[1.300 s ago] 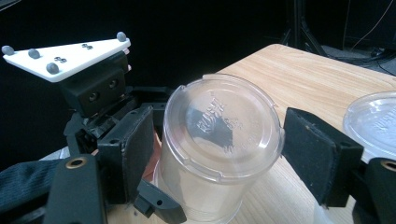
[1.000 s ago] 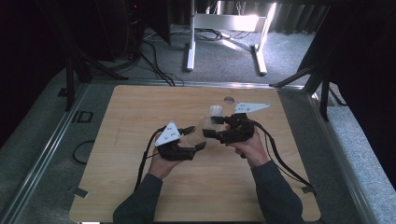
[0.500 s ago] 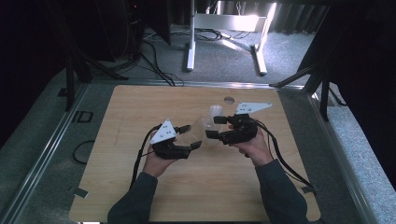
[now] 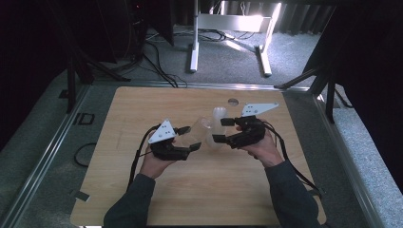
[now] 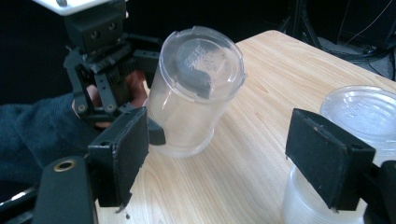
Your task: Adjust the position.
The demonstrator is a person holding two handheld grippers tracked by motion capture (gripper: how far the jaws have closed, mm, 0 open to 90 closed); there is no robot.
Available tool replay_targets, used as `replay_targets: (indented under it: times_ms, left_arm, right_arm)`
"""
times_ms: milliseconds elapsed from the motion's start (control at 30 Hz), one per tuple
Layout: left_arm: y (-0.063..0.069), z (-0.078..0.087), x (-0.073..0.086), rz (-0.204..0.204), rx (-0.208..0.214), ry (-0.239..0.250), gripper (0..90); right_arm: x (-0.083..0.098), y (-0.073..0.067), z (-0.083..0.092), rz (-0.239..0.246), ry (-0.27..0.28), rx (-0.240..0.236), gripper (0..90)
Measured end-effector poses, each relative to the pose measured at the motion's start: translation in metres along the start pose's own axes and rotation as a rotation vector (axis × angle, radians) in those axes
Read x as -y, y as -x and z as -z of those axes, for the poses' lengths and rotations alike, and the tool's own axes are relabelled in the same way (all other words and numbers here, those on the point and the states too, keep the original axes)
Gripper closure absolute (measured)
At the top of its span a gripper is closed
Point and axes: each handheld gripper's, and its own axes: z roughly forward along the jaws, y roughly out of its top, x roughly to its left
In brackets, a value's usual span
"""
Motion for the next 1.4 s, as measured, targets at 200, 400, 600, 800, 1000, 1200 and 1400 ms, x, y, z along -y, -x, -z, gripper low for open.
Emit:
replay_targets:
  times_ms: [200,400,600,800,1000,1200,1400]
  left_arm:
    - [-0.001,0.002,-0.003,-0.012,0.032,-0.037,30.1]
    - [-0.002,0.002,-0.005,-0.022,0.073,-0.079,30.1]
    - [-0.001,-0.001,-0.005,-0.037,0.096,-0.114,30.1]
    - [0.000,-0.003,-0.006,-0.056,0.108,-0.143,30.1]
    - [0.001,-0.004,-0.005,-0.077,0.107,-0.176,30.3]
    - [0.002,-0.007,-0.003,-0.092,0.114,-0.214,30.3]
    - [0.006,-0.010,-0.005,-0.128,0.122,-0.247,30.3]
  right_arm:
    - [0.000,0.001,0.001,0.030,-0.052,0.033,24.5]
    - [0.004,0.002,0.004,0.056,-0.086,0.046,27.1]
    - [0.010,0.003,0.008,0.079,-0.122,0.054,31.2]
    - [0.009,-0.001,0.011,0.125,-0.160,0.059,33.3]
    - [0.010,-0.006,0.014,0.168,-0.201,0.055,34.5]
    - [0.010,-0.007,0.018,0.192,-0.228,0.053,34.6]
    - [0.011,-0.008,0.017,0.208,-0.243,0.050,34.9]
